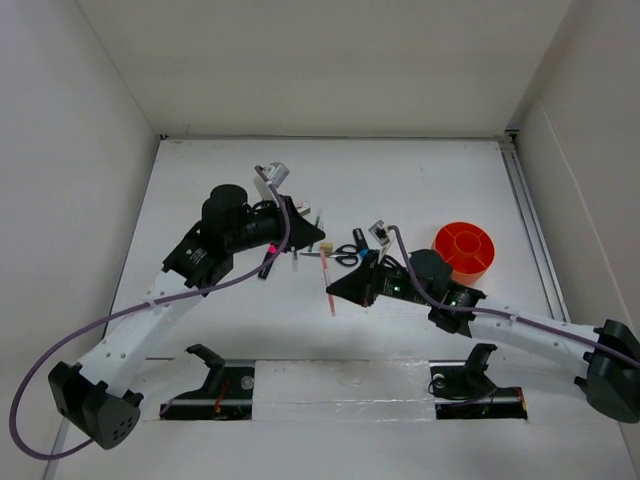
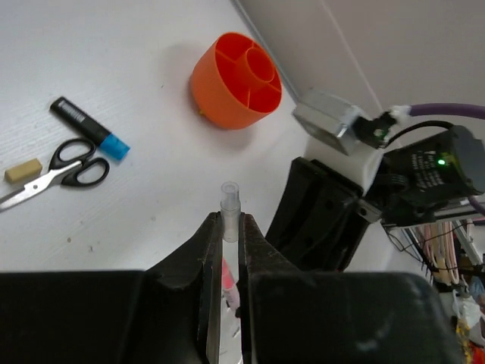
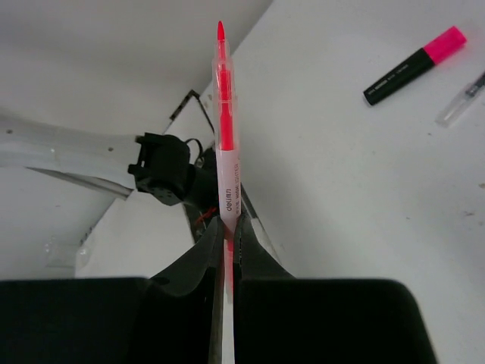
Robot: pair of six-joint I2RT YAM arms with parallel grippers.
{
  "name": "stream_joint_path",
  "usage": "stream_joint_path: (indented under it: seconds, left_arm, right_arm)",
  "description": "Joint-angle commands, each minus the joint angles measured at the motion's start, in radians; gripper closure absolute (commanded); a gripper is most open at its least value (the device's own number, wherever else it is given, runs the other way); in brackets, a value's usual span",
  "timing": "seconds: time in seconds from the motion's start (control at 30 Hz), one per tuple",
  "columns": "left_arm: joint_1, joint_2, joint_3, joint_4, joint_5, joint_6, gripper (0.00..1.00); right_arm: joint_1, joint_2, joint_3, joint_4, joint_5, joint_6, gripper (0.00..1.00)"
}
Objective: Sort the stationery into containers
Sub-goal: Close the pen cap on the pen.
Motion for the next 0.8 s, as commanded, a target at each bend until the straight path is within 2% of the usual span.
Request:
stream_joint_path:
  seconds: [0.0, 0.13, 0.4, 0.77]
  left_arm:
    - [-0.001, -0.068, -0.024, 0.11, 0.033, 0.033, 1.0]
    - [-0.001, -0.104, -0.033, 0.11, -0.037, 0.033, 1.0]
    - [-0.001, -0.135, -0.033, 0.101, -0.058, 0.047, 1.0]
    - [-0.001, -0.164, -0.061, 0.142, -0.019, 0.036, 1.0]
  right_arm:
    - [0.018, 0.032, -0.008, 0.206, -0.052, 0.071, 1.0]
    - [0.042, 0.06, -0.03, 0.308, -0.074, 0.1, 1.0]
    - [0.061, 0.078, -0.039, 0.435, -0.054, 0.131, 1.0]
    - [0.061, 0.014, -0.048, 0.384, 0.044, 0.108, 1.0]
